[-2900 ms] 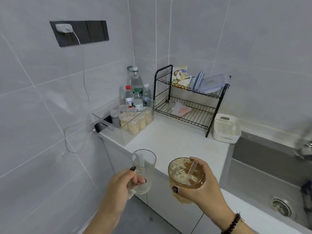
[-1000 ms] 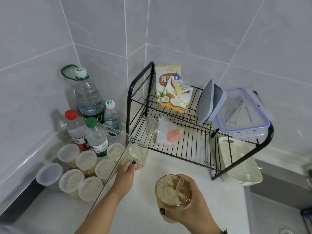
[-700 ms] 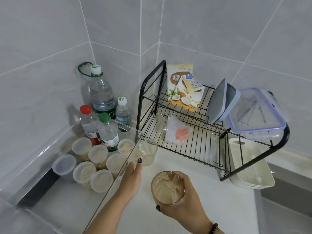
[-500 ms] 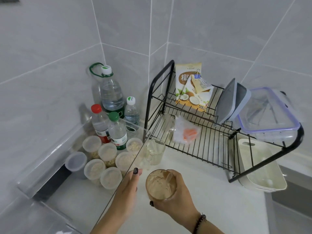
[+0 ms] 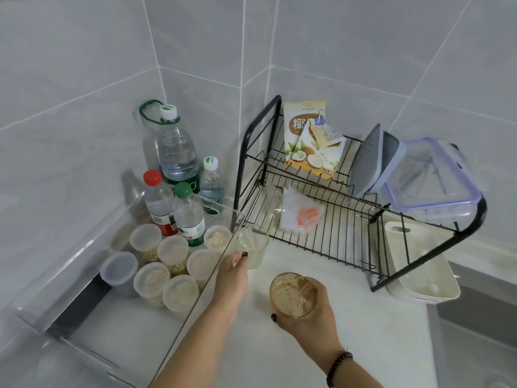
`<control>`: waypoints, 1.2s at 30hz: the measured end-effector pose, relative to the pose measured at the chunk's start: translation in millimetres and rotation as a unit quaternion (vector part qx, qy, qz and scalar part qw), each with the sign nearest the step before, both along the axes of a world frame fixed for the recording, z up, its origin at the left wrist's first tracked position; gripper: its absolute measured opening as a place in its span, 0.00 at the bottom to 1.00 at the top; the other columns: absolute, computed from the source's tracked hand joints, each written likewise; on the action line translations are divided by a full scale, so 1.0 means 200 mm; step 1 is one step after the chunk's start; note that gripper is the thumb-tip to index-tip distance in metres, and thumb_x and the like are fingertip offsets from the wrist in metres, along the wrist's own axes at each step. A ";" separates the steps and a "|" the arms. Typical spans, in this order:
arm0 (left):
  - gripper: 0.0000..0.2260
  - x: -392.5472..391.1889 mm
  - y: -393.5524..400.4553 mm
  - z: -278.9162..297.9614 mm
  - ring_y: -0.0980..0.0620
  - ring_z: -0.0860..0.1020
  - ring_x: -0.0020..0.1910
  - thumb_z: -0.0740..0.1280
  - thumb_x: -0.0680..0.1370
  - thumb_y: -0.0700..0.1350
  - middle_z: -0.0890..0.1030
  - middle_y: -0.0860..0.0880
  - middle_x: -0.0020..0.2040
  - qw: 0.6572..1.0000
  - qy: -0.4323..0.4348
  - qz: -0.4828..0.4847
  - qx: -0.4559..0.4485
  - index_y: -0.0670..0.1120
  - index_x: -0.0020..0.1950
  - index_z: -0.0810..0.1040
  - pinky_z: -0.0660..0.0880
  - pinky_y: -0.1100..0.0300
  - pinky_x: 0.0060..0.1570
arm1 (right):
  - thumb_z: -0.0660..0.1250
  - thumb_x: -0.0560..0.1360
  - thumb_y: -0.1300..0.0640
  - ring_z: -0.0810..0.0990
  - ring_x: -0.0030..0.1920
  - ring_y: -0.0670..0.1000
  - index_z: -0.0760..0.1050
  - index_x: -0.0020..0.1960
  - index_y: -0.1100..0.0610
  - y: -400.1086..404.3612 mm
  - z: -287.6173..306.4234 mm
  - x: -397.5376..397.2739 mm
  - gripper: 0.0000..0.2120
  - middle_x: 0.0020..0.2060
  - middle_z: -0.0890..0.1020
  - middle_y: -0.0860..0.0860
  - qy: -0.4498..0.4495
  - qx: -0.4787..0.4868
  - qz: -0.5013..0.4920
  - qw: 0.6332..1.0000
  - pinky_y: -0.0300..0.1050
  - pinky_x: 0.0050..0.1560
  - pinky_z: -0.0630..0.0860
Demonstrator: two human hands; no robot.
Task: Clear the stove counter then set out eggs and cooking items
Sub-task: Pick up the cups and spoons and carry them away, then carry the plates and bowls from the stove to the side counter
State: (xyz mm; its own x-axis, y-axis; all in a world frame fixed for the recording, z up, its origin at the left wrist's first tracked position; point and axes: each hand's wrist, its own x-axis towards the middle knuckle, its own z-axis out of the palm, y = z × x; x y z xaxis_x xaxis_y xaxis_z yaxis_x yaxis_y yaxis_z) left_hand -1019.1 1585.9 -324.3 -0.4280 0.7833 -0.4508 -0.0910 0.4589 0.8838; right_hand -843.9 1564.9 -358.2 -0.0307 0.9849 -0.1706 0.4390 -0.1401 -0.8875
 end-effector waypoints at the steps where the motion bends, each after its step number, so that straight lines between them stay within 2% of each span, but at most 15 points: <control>1: 0.12 0.01 0.04 -0.01 0.46 0.75 0.54 0.60 0.82 0.48 0.75 0.44 0.54 1.000 0.018 0.002 -0.012 0.43 0.59 0.75 0.72 0.53 0.54 | 0.83 0.52 0.54 0.76 0.57 0.46 0.66 0.62 0.47 0.00 0.01 0.05 0.43 0.55 0.75 0.42 0.001 0.001 -0.013 1.000 0.39 0.54 0.74; 3: 0.17 0.02 0.11 -0.07 0.40 0.74 0.58 0.58 0.82 0.51 0.75 0.37 0.57 0.995 0.069 -0.027 -0.063 0.37 0.59 0.75 0.70 0.53 0.53 | 0.84 0.53 0.56 0.76 0.55 0.44 0.67 0.60 0.47 0.01 0.03 0.15 0.41 0.55 0.75 0.42 0.001 0.006 -0.042 0.999 0.35 0.51 0.74; 5: 0.21 0.00 0.13 -0.10 0.39 0.72 0.64 0.53 0.83 0.55 0.75 0.39 0.61 0.985 0.109 -0.078 -0.113 0.41 0.60 0.76 0.69 0.52 0.62 | 0.84 0.54 0.59 0.77 0.54 0.43 0.67 0.57 0.48 0.01 0.04 0.24 0.38 0.54 0.76 0.42 0.007 0.010 -0.066 0.998 0.30 0.46 0.73; 7: 0.17 0.00 0.14 -0.12 0.43 0.76 0.51 0.54 0.83 0.53 0.79 0.43 0.50 0.984 0.098 -0.106 -0.101 0.46 0.47 0.78 0.73 0.53 0.57 | 0.84 0.54 0.61 0.77 0.55 0.44 0.68 0.56 0.49 0.01 0.04 0.34 0.37 0.54 0.76 0.41 0.014 0.012 -0.093 0.995 0.31 0.46 0.73; 9: 0.15 0.01 0.12 -0.14 0.48 0.72 0.34 0.58 0.81 0.48 0.77 0.45 0.37 0.988 0.074 -0.100 -0.091 0.47 0.37 0.75 0.70 0.58 0.42 | 0.83 0.55 0.61 0.78 0.56 0.45 0.68 0.58 0.50 -0.01 0.04 0.42 0.38 0.55 0.76 0.43 0.028 0.012 -0.120 0.992 0.33 0.48 0.73; 10: 0.15 0.03 0.11 -0.14 0.48 0.69 0.30 0.60 0.80 0.49 0.75 0.47 0.32 0.988 0.070 -0.106 -0.091 0.47 0.35 0.74 0.66 0.58 0.38 | 0.83 0.55 0.61 0.78 0.56 0.46 0.68 0.59 0.51 -0.01 0.05 0.47 0.38 0.55 0.76 0.43 0.035 0.013 -0.135 0.990 0.34 0.48 0.73; 13: 0.18 0.14 0.02 -0.12 0.49 0.64 0.26 0.61 0.73 0.59 0.68 0.54 0.21 0.983 0.060 -0.144 -0.092 0.50 0.28 0.75 0.61 0.57 0.34 | 0.83 0.56 0.62 0.77 0.55 0.45 0.68 0.62 0.51 -0.04 0.07 0.59 0.39 0.54 0.76 0.44 0.046 0.022 -0.178 0.983 0.36 0.49 0.72; 14: 0.20 0.20 -0.02 -0.10 0.50 0.64 0.26 0.62 0.74 0.60 0.67 0.54 0.20 0.981 0.058 -0.161 -0.090 0.50 0.27 0.75 0.61 0.57 0.33 | 0.83 0.56 0.62 0.77 0.55 0.46 0.68 0.62 0.51 -0.06 0.07 0.64 0.40 0.54 0.76 0.44 0.048 0.024 -0.191 0.980 0.36 0.50 0.72; 17: 0.20 0.42 -0.11 -0.05 0.51 0.66 0.29 0.61 0.80 0.55 0.67 0.56 0.21 0.969 0.077 -0.219 -0.081 0.50 0.30 0.75 0.65 0.58 0.36 | 0.83 0.57 0.60 0.76 0.55 0.46 0.67 0.63 0.49 -0.11 0.07 0.77 0.41 0.55 0.75 0.43 0.044 0.017 -0.219 0.975 0.38 0.51 0.71; 21: 0.17 0.66 -0.16 0.00 0.53 0.65 0.26 0.60 0.81 0.52 0.68 0.54 0.25 0.957 0.099 -0.263 -0.065 0.48 0.34 0.75 0.60 0.64 0.25 | 0.83 0.58 0.61 0.76 0.55 0.46 0.65 0.64 0.48 -0.18 0.04 0.89 0.40 0.56 0.74 0.45 0.044 0.011 -0.233 0.971 0.36 0.51 0.70; 23: 0.16 0.76 -0.18 0.01 0.53 0.65 0.26 0.60 0.81 0.49 0.69 0.54 0.26 0.952 0.115 -0.276 -0.063 0.48 0.35 0.76 0.59 0.64 0.24 | 0.83 0.58 0.62 0.76 0.55 0.46 0.65 0.64 0.50 -0.22 0.02 0.95 0.41 0.56 0.74 0.46 0.040 0.012 -0.228 0.973 0.32 0.49 0.69; 25: 0.15 0.83 -0.22 0.00 0.52 0.66 0.27 0.60 0.81 0.50 0.70 0.53 0.27 0.952 0.128 -0.271 -0.063 0.47 0.36 0.76 0.61 0.63 0.26 | 0.83 0.58 0.63 0.75 0.55 0.45 0.65 0.65 0.51 -0.24 0.00 0.99 0.42 0.56 0.74 0.46 0.043 0.007 -0.223 0.974 0.30 0.48 0.69; 29: 0.18 0.91 -0.26 -0.02 0.52 0.67 0.27 0.59 0.81 0.53 0.70 0.55 0.26 0.956 0.147 -0.247 -0.057 0.47 0.37 0.76 0.62 0.61 0.29 | 0.83 0.56 0.59 0.76 0.56 0.44 0.65 0.65 0.48 -0.28 -0.05 1.02 0.43 0.56 0.74 0.42 0.042 -0.008 -0.202 0.978 0.34 0.51 0.71; 33: 0.18 0.94 -0.28 -0.04 0.53 0.67 0.28 0.58 0.82 0.53 0.70 0.54 0.27 0.957 0.176 -0.224 -0.061 0.46 0.38 0.77 0.62 0.61 0.29 | 0.83 0.56 0.57 0.75 0.57 0.41 0.64 0.65 0.47 -0.29 -0.08 1.03 0.44 0.58 0.74 0.41 0.043 -0.019 -0.171 0.984 0.24 0.46 0.72; 36: 0.17 0.96 -0.29 -0.06 0.52 0.68 0.30 0.58 0.82 0.52 0.73 0.53 0.31 0.960 0.183 -0.199 -0.071 0.44 0.41 0.78 0.63 0.60 0.30 | 0.83 0.55 0.53 0.75 0.58 0.41 0.62 0.66 0.43 -0.28 -0.08 1.02 0.46 0.58 0.73 0.39 0.033 -0.026 -0.141 0.989 0.25 0.47 0.71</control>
